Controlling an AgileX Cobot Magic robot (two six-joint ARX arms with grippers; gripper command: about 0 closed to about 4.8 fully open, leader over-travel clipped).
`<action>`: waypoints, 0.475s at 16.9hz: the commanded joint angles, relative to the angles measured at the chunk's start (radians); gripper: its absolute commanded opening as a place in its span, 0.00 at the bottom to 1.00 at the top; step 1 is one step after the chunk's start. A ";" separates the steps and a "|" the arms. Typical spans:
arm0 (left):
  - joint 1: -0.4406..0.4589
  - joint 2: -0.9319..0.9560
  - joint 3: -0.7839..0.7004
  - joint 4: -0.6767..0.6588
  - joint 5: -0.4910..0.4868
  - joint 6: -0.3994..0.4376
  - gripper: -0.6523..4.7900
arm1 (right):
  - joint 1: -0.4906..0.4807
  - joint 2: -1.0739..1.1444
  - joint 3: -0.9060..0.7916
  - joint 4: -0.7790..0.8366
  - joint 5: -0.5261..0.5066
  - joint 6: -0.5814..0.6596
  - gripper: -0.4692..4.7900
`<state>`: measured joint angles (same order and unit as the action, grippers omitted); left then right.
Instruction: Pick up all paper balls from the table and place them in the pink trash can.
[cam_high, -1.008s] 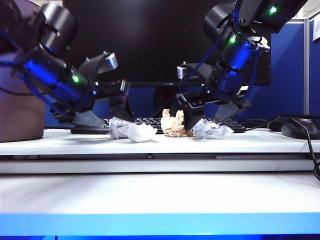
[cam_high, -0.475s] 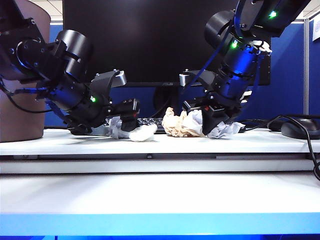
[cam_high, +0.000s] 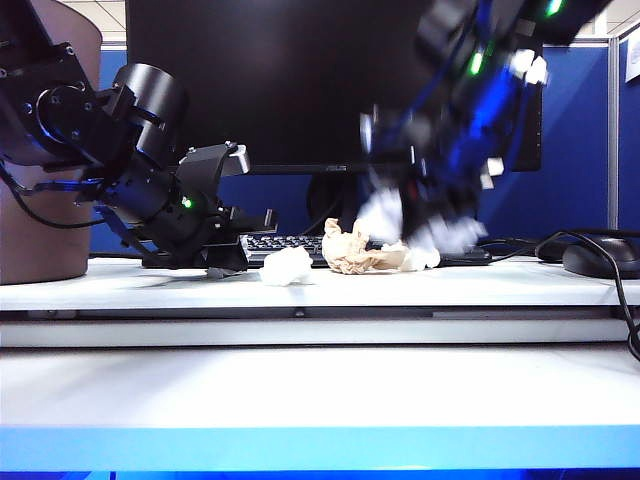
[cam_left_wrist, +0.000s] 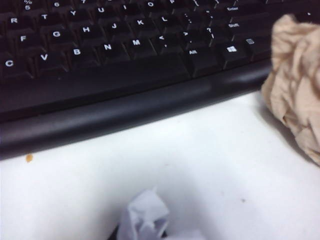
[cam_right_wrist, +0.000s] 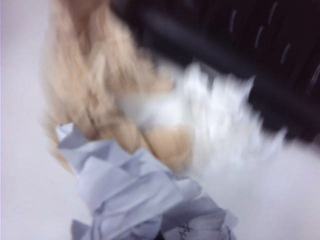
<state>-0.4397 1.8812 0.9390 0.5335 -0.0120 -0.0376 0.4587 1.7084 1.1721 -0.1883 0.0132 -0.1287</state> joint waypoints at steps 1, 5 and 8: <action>0.001 -0.074 0.055 -0.058 0.107 0.000 0.11 | 0.001 -0.106 0.004 0.126 -0.095 0.028 0.08; 0.001 -0.233 0.200 -0.243 0.130 0.024 0.11 | 0.001 -0.197 0.014 0.283 -0.238 0.086 0.08; 0.001 -0.389 0.396 -0.509 0.039 0.215 0.11 | 0.001 -0.201 0.106 0.290 -0.285 0.089 0.08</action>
<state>-0.4389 1.5196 1.2949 0.0940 0.0818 0.0998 0.4591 1.5093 1.2591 0.0792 -0.2405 -0.0475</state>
